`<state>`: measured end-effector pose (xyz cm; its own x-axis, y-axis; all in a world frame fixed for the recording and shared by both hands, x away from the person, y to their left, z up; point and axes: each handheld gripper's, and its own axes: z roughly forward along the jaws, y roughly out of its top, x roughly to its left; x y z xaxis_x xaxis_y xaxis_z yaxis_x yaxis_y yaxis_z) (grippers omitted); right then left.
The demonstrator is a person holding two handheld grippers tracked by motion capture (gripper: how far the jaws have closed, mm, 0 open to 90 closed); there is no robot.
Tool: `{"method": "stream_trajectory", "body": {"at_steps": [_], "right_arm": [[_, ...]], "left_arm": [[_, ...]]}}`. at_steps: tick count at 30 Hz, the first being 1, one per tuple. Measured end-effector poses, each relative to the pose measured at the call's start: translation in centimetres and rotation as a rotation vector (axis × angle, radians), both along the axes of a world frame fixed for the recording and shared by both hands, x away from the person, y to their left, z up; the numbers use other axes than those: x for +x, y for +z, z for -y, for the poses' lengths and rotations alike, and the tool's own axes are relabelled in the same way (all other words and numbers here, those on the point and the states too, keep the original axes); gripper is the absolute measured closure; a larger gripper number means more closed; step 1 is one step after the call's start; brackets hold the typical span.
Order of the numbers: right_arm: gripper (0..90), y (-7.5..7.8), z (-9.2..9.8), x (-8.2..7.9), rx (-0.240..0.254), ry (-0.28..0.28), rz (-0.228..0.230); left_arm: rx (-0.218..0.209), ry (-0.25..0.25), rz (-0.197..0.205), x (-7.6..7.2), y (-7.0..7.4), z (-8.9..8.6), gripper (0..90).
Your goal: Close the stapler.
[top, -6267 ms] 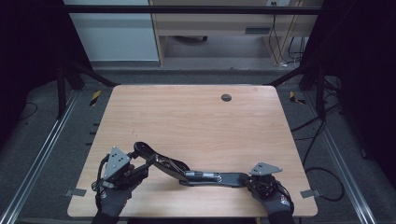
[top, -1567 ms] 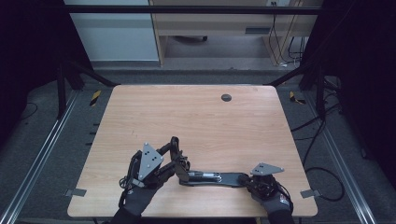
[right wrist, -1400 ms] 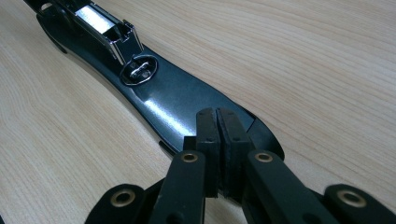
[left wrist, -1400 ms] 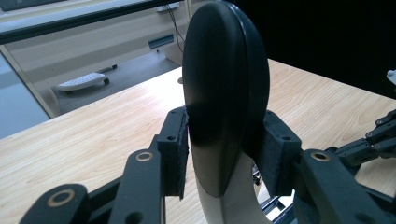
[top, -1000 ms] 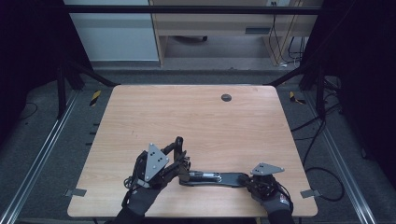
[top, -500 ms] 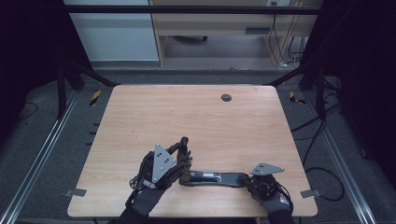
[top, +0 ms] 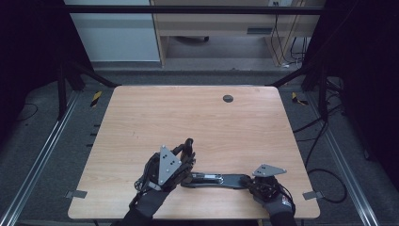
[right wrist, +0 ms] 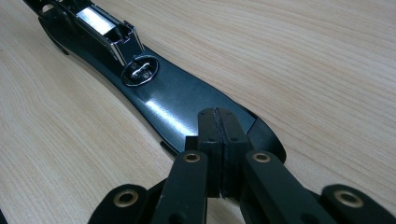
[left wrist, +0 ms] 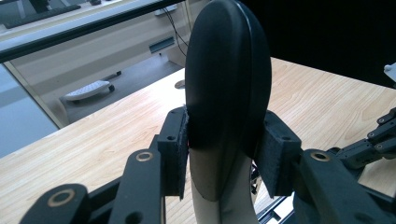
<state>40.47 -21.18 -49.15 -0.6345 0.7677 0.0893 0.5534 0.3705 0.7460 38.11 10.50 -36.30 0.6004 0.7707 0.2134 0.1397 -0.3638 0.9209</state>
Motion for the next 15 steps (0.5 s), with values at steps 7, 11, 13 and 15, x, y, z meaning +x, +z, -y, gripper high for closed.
{"method": "stream_trajectory", "body": {"at_steps": [7, 11, 13, 15], "right_arm": [[90.0, 0.00, -0.01, -0.01, 0.000, 0.001, -0.001], [90.0, 0.00, -0.01, 0.00, 0.001, 0.001, -0.001], [90.0, 0.00, -0.01, 0.00, 0.000, 0.003, -0.001], [90.0, 0.00, -0.01, 0.00, 0.000, 0.003, 0.000]], "left_arm": [[0.012, 0.001, 0.010, -0.06, -0.05, 0.39, 57.6], [0.016, 0.002, 0.012, -0.08, -0.08, 0.59, 57.6], [0.020, 0.001, 0.016, -0.08, -0.07, 0.67, 57.6], [0.023, 0.000, 0.017, -0.09, -0.07, 0.77, 57.6]]}}
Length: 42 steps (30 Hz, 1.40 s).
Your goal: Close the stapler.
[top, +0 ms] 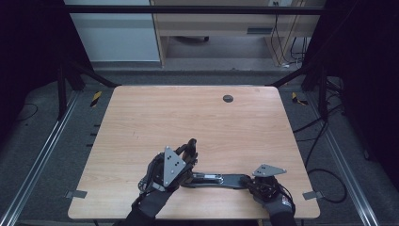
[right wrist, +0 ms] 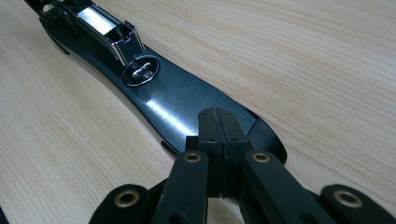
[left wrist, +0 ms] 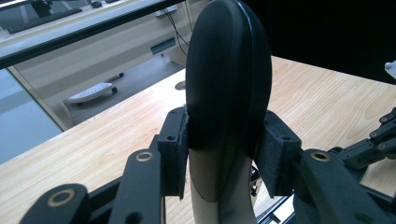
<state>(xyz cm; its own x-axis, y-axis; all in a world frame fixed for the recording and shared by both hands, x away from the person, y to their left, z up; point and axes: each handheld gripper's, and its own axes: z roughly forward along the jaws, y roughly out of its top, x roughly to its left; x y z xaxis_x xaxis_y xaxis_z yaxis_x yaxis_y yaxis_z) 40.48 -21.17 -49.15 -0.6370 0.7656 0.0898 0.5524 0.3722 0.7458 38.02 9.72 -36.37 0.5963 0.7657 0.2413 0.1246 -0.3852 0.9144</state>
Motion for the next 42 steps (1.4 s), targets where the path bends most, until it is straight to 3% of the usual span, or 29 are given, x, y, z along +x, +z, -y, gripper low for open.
{"method": "stream_trajectory", "body": {"at_steps": [18, 42], "right_arm": [[90.0, 0.0, 0.0, 0.0, 0.004, -0.001, -0.002], [90.0, 0.0, 0.0, 0.0, 0.005, -0.003, -0.004]], "left_arm": [[0.030, -0.006, 0.017, -0.1, -0.3, 1.5, 57.0], [0.101, -0.010, 0.051, -0.3, -1.0, 4.2, 56.1]]}}
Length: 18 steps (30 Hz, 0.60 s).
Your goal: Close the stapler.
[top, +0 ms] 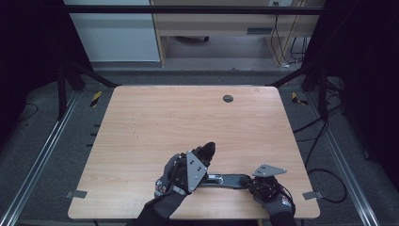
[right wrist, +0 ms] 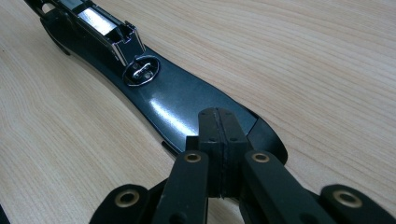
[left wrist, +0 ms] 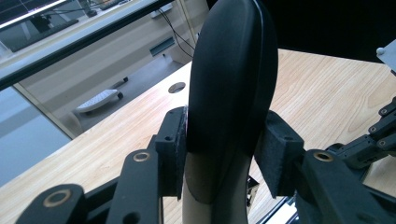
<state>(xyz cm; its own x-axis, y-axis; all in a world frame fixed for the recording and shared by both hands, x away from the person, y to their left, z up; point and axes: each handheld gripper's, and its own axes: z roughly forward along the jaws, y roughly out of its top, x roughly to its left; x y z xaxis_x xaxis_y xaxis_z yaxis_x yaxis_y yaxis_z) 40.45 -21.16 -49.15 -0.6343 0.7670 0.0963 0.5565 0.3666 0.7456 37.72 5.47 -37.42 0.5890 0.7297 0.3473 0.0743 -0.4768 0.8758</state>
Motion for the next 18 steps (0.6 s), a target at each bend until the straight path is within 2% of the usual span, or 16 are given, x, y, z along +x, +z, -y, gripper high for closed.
{"method": "stream_trajectory", "body": {"at_steps": [11, 18], "right_arm": [[90.0, 0.0, 0.0, 0.0, -0.001, 0.001, 0.002], [90.0, 0.0, 0.0, 0.0, -0.001, 0.002, 0.002]], "left_arm": [[0.016, 0.001, 0.016, -0.1, -0.2, 0.5, 56.3], [0.046, -0.001, 0.029, -0.2, -0.5, 1.3, 56.2]]}}
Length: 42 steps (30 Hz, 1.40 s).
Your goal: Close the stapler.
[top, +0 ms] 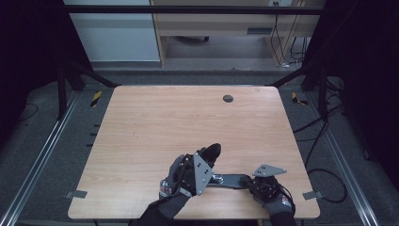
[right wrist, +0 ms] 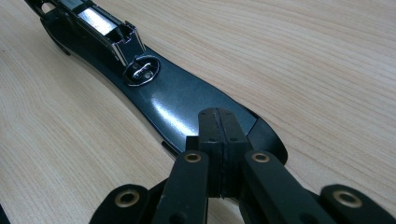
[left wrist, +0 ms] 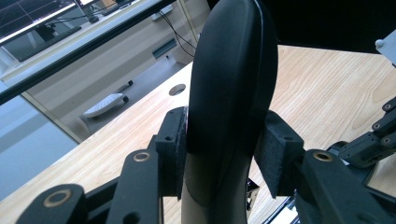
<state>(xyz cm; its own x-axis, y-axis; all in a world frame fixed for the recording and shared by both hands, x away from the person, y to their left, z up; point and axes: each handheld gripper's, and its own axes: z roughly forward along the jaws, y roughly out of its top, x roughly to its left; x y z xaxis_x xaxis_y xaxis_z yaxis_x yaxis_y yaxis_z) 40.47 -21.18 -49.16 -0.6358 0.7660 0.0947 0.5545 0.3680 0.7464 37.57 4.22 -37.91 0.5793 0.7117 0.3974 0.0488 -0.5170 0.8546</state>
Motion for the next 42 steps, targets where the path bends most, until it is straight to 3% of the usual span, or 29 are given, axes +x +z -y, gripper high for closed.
{"method": "stream_trajectory", "body": {"at_steps": [42], "right_arm": [[90.0, 0.0, 0.0, 0.0, 0.001, 0.001, -0.004]], "left_arm": [[0.114, -0.023, 0.046, -0.2, -2.1, 3.9, 54.3]]}}
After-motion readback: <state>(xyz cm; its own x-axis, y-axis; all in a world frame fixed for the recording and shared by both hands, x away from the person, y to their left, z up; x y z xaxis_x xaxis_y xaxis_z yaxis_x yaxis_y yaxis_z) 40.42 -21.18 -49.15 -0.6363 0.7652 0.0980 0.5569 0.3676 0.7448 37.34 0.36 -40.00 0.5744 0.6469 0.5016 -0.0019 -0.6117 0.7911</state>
